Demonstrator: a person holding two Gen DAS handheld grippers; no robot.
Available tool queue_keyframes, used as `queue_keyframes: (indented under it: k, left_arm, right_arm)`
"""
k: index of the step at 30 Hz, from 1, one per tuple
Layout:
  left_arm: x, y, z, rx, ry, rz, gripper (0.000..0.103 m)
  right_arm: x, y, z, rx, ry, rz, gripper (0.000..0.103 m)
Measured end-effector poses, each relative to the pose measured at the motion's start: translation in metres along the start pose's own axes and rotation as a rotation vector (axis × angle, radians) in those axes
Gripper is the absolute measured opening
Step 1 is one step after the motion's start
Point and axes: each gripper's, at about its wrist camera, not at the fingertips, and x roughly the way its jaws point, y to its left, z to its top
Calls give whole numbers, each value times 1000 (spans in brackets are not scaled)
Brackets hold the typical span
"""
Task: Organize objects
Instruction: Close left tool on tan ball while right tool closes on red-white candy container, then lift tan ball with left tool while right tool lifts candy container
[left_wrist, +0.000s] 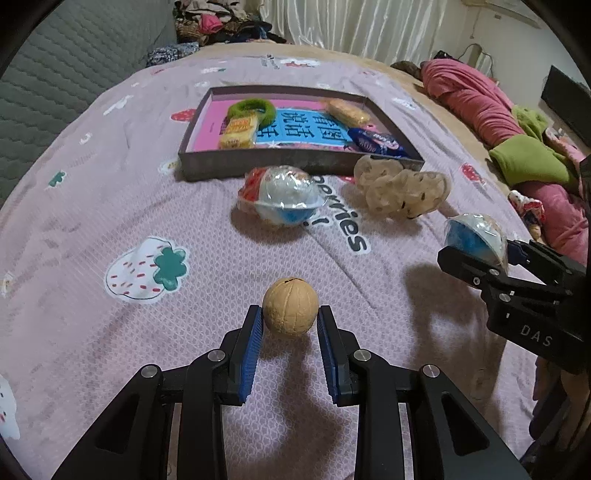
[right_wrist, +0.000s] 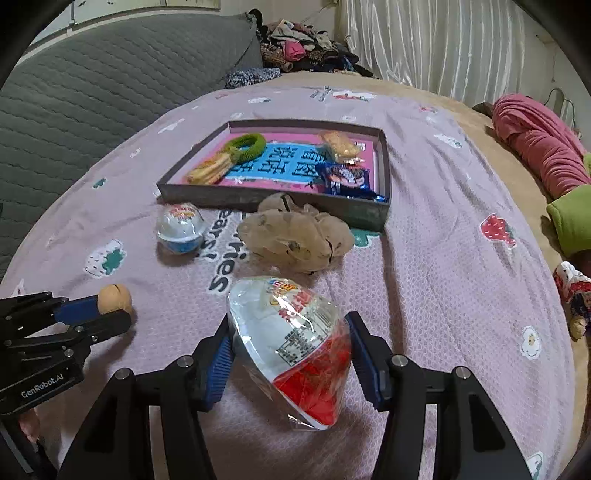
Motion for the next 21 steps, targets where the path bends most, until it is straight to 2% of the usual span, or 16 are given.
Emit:
queue_keyframes:
  k: [21]
  left_arm:
    - [-73, -13, 26, 35, -137, -3, 31]
  right_arm:
    - [-75, 22, 18, -8, -126, -30, 58]
